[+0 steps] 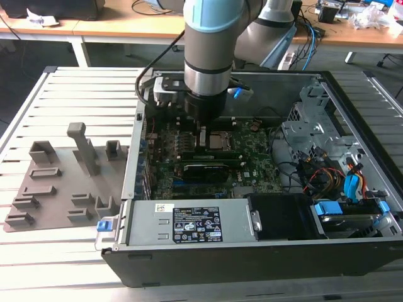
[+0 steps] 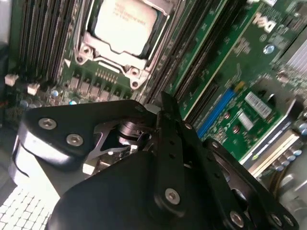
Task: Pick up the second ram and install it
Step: 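Press down the second ram until it locks into place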
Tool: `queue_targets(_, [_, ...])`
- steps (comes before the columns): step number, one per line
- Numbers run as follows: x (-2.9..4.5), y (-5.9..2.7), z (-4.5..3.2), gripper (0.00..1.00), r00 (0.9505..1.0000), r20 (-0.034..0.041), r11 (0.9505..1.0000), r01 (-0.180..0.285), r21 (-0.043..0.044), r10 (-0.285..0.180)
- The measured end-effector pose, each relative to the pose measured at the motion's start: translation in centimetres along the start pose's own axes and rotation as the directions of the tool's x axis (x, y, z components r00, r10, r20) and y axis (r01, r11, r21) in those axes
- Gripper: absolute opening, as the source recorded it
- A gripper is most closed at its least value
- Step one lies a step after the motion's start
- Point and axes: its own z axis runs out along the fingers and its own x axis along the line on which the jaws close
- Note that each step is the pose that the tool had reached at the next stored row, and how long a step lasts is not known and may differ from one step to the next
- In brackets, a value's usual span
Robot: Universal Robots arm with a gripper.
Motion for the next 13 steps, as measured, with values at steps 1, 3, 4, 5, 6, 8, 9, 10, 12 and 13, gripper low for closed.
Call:
queue_targets(1, [0.01,0.11,0.05,0.11,1.0,0.0,1.0,0.0,0.0,0.0])
queue_targets(3, [0.03,0.17,0.25,0.11,1.0,-0.0004,1.0,0.0,-0.0006,0.0])
queue_targets(4, [0.04,0.18,0.5,0.11,1.0,-0.0007,1.0,0.0,-0.0007,0.0])
queue_targets(5, [0.05,0.18,0.61,0.11,1.0,-0.001,1.0,0.0,-0.0007,0.0])
queue_targets(6, [0.05,0.17,0.65,0.11,1.0,-0.0005,1.0,0.0,-0.0005,0.0])
queue_targets(8, [0.03,0.15,0.59,0.11,1.0,0.0004,1.0,0.0,-0.0001,0.0])
queue_targets(9, [-0.02,0.03,0.18,0.11,1.0,0.0028,1.0,0.0,0.0017,0.0])
queue_targets(10, [-0.02,-0.2,-0.18,0.11,1.0,0.0002,1.0,0.0,-0.001,0.0])
queue_targets(12, [-0.08,-1.03,-0.2,0.11,1.0,-0.0003,1.0,0.0,-0.0076,0.0])
queue_targets(13, [-0.18,-2.33,-0.21,0.11,1.0,-0.0015,0.9998,-0.001,-0.0204,0.0])
